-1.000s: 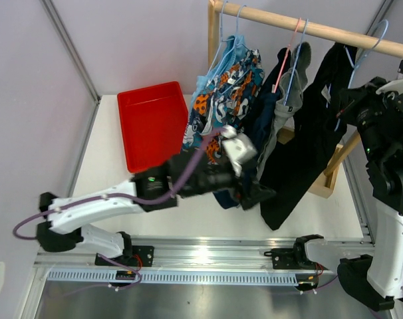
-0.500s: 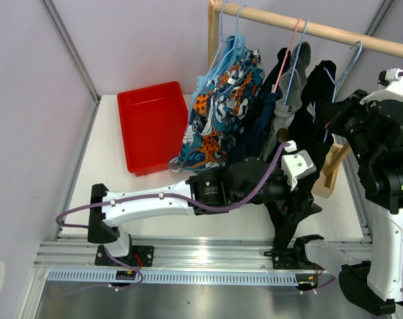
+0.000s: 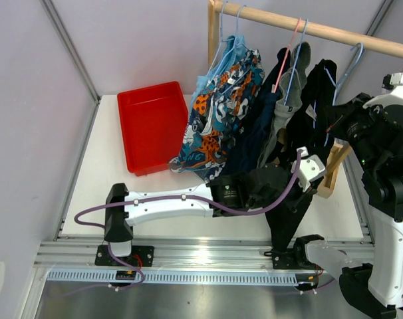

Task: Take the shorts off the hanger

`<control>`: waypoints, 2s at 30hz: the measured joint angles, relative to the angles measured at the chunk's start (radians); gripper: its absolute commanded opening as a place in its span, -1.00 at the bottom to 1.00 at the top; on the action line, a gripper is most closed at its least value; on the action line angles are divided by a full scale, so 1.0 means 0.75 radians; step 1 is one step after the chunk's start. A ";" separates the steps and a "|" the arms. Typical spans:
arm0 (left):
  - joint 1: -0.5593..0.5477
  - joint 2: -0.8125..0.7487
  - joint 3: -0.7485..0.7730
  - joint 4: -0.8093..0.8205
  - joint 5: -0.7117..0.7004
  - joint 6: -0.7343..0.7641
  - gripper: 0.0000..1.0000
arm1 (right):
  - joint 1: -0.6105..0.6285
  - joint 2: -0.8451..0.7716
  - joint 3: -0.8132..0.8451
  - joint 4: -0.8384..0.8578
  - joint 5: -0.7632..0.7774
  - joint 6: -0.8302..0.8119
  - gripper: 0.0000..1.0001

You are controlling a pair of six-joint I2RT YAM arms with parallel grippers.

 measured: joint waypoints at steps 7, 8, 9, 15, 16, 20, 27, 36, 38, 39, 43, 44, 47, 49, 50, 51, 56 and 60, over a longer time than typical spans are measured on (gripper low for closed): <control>-0.047 -0.108 -0.160 0.051 -0.120 0.004 -1.00 | 0.000 0.038 0.067 -0.031 0.011 -0.001 -1.00; -0.069 -0.157 -0.234 0.074 -0.150 0.002 -1.00 | 0.000 0.048 0.080 -0.038 0.017 -0.002 -1.00; -0.094 -0.209 -0.303 0.081 -0.180 0.001 -1.00 | 0.001 0.056 0.092 -0.047 0.022 -0.002 -1.00; -0.299 -0.471 -0.680 0.190 -0.332 -0.065 -1.00 | 0.002 0.138 0.226 -0.081 0.053 -0.022 -1.00; -0.328 -0.494 -0.737 0.199 -0.348 -0.087 -1.00 | 0.002 0.144 0.243 -0.083 0.060 -0.027 -1.00; -0.365 -0.492 -0.880 0.222 -0.394 -0.163 -1.00 | 0.004 0.136 0.260 -0.158 0.061 -0.031 -1.00; -0.329 -0.361 -0.777 0.174 -0.423 -0.183 -1.00 | 0.004 0.063 0.214 -0.214 0.061 0.026 -1.00; 0.080 0.056 -0.069 -0.093 -0.276 -0.198 -1.00 | 0.003 -0.017 0.385 -0.330 0.053 0.105 -1.00; 0.174 0.169 0.107 -0.178 -0.254 -0.205 -1.00 | 0.003 0.014 0.506 -0.353 0.056 0.109 -1.00; 0.210 0.208 0.161 -0.207 -0.247 -0.207 -1.00 | 0.003 0.022 0.542 -0.353 0.057 0.109 -1.00; 0.228 0.198 0.093 -0.279 -0.242 -0.219 -1.00 | 0.003 0.043 0.609 -0.344 0.086 0.093 -1.00; 0.205 0.167 0.033 -0.289 -0.242 -0.225 -1.00 | 0.003 0.054 0.610 -0.340 0.104 0.082 -1.00; 0.082 0.015 -0.202 -0.330 -0.268 -0.246 -1.00 | 0.003 0.116 0.613 -0.309 0.157 0.053 -1.00; -0.063 -0.108 -0.328 -0.396 -0.308 -0.260 -1.00 | 0.003 0.182 0.614 -0.267 0.198 0.033 -1.00; -0.145 -0.174 -0.372 -0.433 -0.336 -0.267 -1.00 | 0.003 0.220 0.614 -0.244 0.216 0.021 -1.00; -0.228 -0.238 -0.397 -0.487 -0.372 -0.279 -1.00 | 0.002 0.257 0.614 -0.221 0.234 0.011 -1.00; -0.538 -0.502 -0.362 -0.818 -0.565 -0.469 -1.00 | -0.043 0.424 0.635 -0.145 0.264 -0.014 -1.00; -0.562 -0.609 -0.274 -1.197 -0.759 -0.697 -1.00 | -0.162 0.498 0.633 -0.108 0.207 -0.011 -1.00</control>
